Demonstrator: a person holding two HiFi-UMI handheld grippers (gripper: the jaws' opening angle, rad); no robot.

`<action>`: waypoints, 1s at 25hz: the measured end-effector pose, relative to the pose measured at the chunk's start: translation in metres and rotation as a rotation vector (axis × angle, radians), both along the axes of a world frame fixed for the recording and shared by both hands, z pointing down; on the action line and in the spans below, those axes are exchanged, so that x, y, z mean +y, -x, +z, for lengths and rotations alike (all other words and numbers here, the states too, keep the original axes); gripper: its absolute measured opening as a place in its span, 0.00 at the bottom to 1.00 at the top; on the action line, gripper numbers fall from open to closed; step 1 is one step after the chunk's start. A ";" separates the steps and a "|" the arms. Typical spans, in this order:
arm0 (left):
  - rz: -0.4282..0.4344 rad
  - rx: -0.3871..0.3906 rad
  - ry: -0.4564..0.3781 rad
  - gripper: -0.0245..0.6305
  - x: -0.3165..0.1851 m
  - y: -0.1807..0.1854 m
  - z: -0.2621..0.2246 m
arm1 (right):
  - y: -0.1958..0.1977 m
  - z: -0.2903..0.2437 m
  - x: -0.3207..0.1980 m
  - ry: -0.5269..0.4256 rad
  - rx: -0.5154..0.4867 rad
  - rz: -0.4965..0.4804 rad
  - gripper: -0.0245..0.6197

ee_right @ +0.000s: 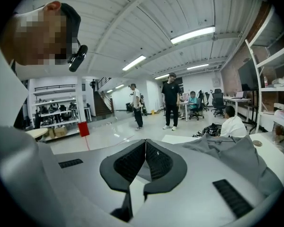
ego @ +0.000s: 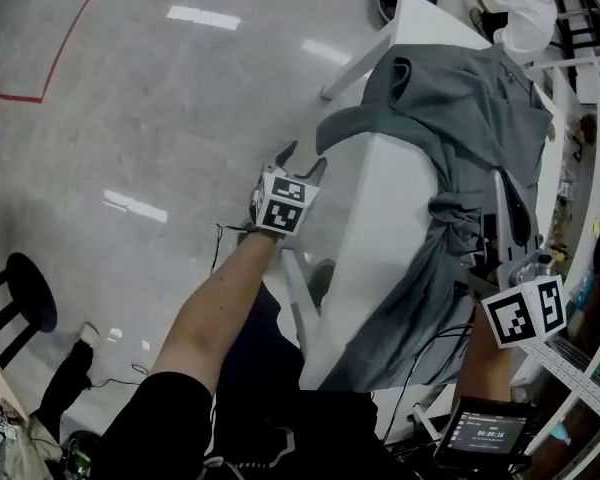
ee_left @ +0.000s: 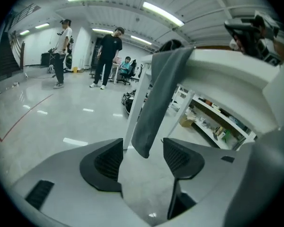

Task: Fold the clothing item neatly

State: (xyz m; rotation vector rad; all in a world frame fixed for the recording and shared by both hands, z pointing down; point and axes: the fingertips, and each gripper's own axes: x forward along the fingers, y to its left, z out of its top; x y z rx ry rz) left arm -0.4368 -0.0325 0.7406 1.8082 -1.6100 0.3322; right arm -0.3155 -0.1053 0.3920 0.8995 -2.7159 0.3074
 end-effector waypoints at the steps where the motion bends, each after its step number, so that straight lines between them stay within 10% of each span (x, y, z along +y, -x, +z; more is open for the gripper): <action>1: 0.015 -0.004 0.009 0.41 -0.004 -0.006 0.011 | -0.002 0.005 -0.002 0.001 0.002 0.009 0.05; 9: 0.029 -0.171 0.068 0.39 -0.038 -0.027 0.078 | -0.034 0.033 -0.004 -0.014 0.070 0.057 0.05; 11: -0.012 -0.233 0.062 0.10 -0.039 -0.014 0.079 | -0.039 0.034 -0.004 -0.019 0.078 0.066 0.05; 13: -0.078 -0.235 0.059 0.06 -0.033 0.010 0.074 | -0.042 0.032 -0.005 -0.025 0.083 0.070 0.05; 25: -0.240 -0.363 -0.043 0.06 0.001 0.177 -0.096 | -0.031 -0.032 -0.004 -0.033 -0.004 0.079 0.05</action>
